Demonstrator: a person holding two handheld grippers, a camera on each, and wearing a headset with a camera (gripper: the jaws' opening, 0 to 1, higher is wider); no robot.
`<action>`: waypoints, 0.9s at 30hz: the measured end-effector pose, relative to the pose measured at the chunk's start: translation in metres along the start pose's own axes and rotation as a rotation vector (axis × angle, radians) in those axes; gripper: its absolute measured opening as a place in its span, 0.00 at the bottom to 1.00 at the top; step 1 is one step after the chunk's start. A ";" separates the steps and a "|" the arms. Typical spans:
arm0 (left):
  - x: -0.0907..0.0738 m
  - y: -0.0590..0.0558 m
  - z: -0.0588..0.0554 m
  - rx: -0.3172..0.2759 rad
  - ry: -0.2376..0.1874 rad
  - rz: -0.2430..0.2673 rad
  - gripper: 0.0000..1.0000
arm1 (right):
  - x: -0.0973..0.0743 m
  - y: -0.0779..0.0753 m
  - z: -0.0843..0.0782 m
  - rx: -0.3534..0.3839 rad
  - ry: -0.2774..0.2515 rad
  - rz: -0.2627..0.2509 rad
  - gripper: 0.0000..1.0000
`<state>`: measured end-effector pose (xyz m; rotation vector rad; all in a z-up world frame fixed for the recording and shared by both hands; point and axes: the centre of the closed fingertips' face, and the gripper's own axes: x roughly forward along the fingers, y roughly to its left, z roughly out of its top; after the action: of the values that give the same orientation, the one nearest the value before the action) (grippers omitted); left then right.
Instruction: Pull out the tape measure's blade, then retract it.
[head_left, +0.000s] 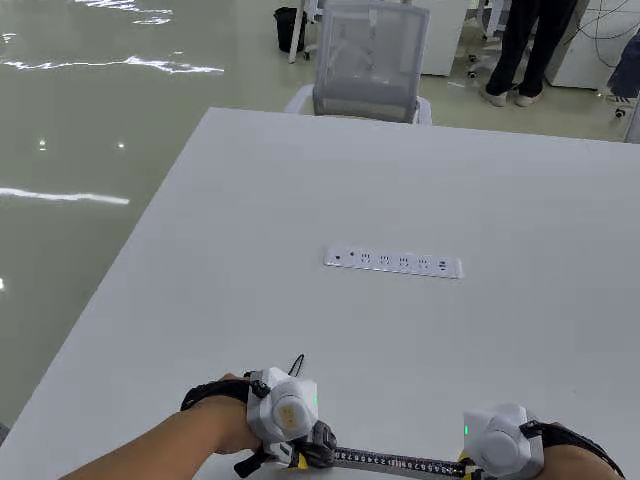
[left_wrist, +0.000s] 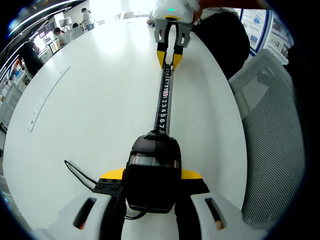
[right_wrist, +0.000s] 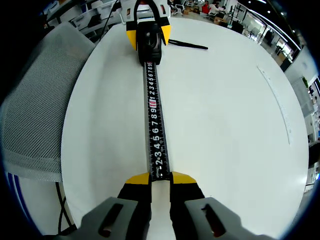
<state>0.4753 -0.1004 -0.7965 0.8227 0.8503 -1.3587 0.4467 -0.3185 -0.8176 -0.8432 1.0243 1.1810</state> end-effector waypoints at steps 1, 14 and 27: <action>0.000 0.000 0.000 0.000 0.000 0.000 0.33 | 0.000 0.000 0.000 0.001 0.000 0.000 0.11; 0.000 0.000 0.000 -0.003 -0.001 -0.003 0.33 | -0.005 0.000 -0.008 0.007 0.013 -0.002 0.11; 0.000 0.000 0.000 -0.003 -0.001 -0.004 0.33 | -0.007 -0.001 -0.016 0.013 0.021 -0.004 0.11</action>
<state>0.4754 -0.1002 -0.7961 0.8178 0.8534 -1.3613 0.4445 -0.3359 -0.8162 -0.8484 1.0458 1.1632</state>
